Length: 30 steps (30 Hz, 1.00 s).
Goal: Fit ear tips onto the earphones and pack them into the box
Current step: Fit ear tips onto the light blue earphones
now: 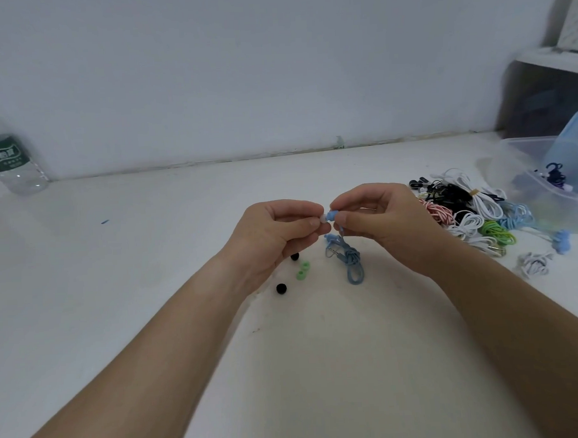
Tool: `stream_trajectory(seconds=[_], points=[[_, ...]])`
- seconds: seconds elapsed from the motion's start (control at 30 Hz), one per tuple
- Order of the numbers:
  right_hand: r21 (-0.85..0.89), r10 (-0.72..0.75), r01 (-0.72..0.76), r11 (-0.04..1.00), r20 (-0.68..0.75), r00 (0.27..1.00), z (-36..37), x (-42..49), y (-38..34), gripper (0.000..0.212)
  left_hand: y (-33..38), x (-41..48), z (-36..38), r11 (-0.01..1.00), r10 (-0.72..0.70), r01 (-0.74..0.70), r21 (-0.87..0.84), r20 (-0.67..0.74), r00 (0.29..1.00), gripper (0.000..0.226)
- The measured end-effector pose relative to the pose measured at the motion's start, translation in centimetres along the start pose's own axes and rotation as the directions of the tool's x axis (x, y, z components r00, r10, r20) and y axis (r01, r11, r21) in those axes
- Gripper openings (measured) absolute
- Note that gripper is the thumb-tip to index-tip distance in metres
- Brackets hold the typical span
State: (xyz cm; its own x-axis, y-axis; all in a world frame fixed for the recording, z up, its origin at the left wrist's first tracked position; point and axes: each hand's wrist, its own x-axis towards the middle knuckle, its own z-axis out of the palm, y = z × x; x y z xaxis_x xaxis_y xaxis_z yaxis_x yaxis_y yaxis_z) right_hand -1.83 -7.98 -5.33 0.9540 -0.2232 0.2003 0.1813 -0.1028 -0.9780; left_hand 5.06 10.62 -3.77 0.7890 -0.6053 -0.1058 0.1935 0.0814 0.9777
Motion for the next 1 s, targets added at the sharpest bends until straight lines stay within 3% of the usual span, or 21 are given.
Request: stream_trajectory(seconds=[0.5,1.0], points=[[0.062,0.025,-0.034,0.998,0.128,0.991,-0.55,-0.27,-0.19,0.018,0.08,-0.22,0.12,0.998,0.007,-0.012,0.056,0.098,0.995,0.013],[0.037,-0.026,0.023,0.999,0.072,0.997,-0.22,-0.35,-0.22,0.018,-0.06,-0.14,0.11,0.996,0.034,-0.039,0.083,0.063,0.997,0.015]])
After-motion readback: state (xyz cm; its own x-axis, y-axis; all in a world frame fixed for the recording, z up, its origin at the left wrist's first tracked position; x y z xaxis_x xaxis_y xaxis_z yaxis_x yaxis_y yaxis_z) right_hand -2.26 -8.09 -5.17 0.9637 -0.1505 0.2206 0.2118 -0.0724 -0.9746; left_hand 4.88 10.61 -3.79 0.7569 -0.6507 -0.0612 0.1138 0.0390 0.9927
